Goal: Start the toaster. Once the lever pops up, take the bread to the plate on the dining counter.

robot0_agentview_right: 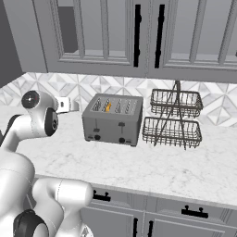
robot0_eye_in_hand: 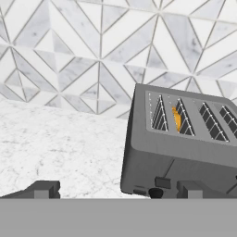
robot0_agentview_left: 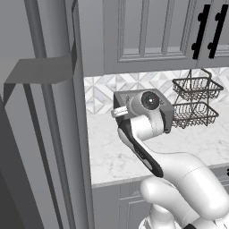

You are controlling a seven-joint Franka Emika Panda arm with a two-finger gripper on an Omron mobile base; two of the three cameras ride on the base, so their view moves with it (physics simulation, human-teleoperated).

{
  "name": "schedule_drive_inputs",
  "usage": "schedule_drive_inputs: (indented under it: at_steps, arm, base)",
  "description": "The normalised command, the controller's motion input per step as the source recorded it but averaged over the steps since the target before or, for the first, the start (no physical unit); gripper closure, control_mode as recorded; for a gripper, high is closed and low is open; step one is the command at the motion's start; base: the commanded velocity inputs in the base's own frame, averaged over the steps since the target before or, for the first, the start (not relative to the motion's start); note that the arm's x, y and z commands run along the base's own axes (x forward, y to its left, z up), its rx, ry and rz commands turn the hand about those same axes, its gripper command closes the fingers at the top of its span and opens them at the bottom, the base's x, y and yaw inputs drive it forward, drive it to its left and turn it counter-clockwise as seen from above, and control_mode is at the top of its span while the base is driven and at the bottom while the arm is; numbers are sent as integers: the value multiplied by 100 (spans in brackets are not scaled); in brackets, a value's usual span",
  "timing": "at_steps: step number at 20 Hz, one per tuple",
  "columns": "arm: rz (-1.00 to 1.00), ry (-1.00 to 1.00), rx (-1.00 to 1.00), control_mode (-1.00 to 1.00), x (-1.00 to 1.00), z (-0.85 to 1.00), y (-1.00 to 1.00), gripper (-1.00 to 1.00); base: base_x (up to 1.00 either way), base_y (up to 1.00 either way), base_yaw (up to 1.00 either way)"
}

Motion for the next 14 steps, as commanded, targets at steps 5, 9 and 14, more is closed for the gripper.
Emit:
schedule_drive_inputs:
  at_steps: [5,9,14]
  arm:
    - [0,0,0,-100,0,0,0,-100]
    - [0,0,0,-100,0,0,0,-100]
    - [0,0,0,-100,0,0,0,-100]
  base:
    - [0,0,0]
    - [0,0,0]
    - [0,0,0]
